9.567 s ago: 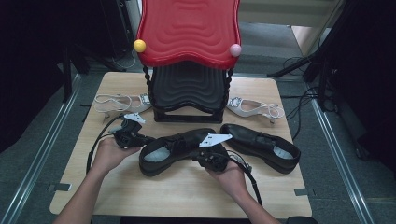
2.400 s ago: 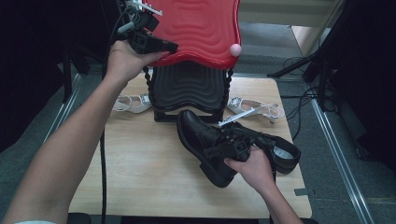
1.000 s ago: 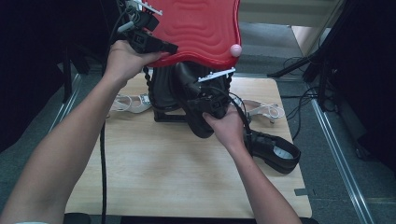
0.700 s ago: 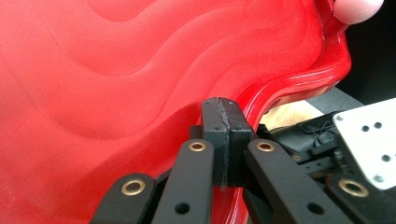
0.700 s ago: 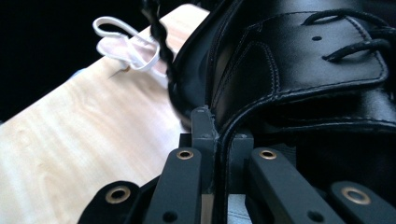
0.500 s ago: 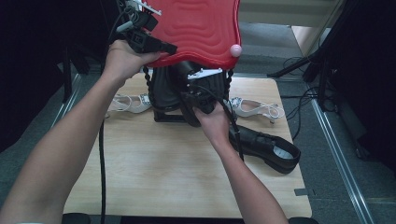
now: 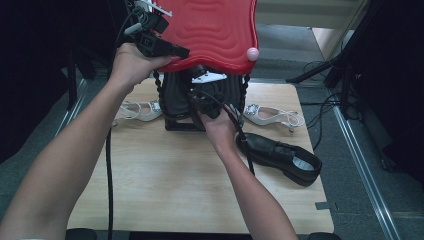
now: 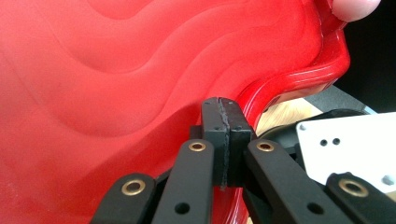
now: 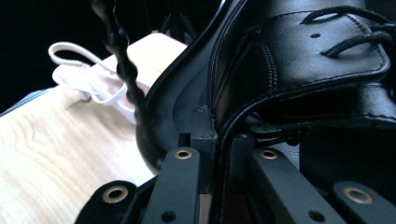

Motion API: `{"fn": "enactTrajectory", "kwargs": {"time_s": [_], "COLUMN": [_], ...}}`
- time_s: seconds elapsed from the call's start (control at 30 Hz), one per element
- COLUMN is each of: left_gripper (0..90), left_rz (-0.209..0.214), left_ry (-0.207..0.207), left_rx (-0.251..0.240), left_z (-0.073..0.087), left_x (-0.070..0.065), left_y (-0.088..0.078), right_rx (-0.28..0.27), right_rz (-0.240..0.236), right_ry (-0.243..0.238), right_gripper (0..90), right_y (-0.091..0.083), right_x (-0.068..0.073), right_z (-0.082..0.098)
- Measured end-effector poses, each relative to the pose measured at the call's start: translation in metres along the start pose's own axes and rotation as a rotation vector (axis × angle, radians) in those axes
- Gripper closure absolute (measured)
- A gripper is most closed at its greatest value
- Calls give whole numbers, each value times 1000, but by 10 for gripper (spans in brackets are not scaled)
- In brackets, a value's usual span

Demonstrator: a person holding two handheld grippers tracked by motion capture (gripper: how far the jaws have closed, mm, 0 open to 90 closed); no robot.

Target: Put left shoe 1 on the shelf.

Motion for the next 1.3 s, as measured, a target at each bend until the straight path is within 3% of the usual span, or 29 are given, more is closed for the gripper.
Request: {"fn": "enactTrajectory", "kwargs": {"time_s": [0.07, 0.2, 0.33, 0.43, 0.53, 0.63, 0.9, 1.07, 1.2, 1.3], "left_gripper": [900, 900, 900, 900, 900, 900, 900, 900, 900, 900], "left_rz": [-2, -10, -14, -14, -14, -13, -15, -16, -16, -18], "left_ry": [-2, -2, -2, 0, 0, -2, -3, -5, -4, 1], "left_rx": [-1, -1, -3, -5, -8, -10, -12, -13, -14, -13], "left_z": [0, 0, 0, 0, 0, 0, 0, 0, 0, 0], "left_x": [0, -2, -2, -2, -2, -2, -2, -2, -2, -2], "left_y": [0, 1, 1, 1, 1, 1, 1, 1, 1, 1], "right_rx": [20, 40, 59, 51, 36, 45, 40, 70, 65, 80], "right_rz": [-15, -6, -98, -73, -89, -140, -147, -149, -187, -216], "right_ry": [18, -9, 57, 33, 66, 117, 93, 94, 98, 126], "right_gripper": [843, 802, 728, 716, 646, 598, 590, 611, 673, 757], "right_y": [4, 7, 12, 13, 11, 9, 0, -8, -22, -33], "right_x": [1, 6, 8, 10, 7, 4, 5, 4, 3, 2], "right_z": [-1, 1, 3, 3, 1, 0, -1, -1, 1, 4]}}
Point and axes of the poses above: each handheld gripper's, and its own axes: y roughly forward along the jaws, z roughly out of its underside, x roughly to its left, the point moved 4 cm from there along y, roughly forward along the jaws, and after that the axes turned 10 degrees about y, right-handed, at the moved point
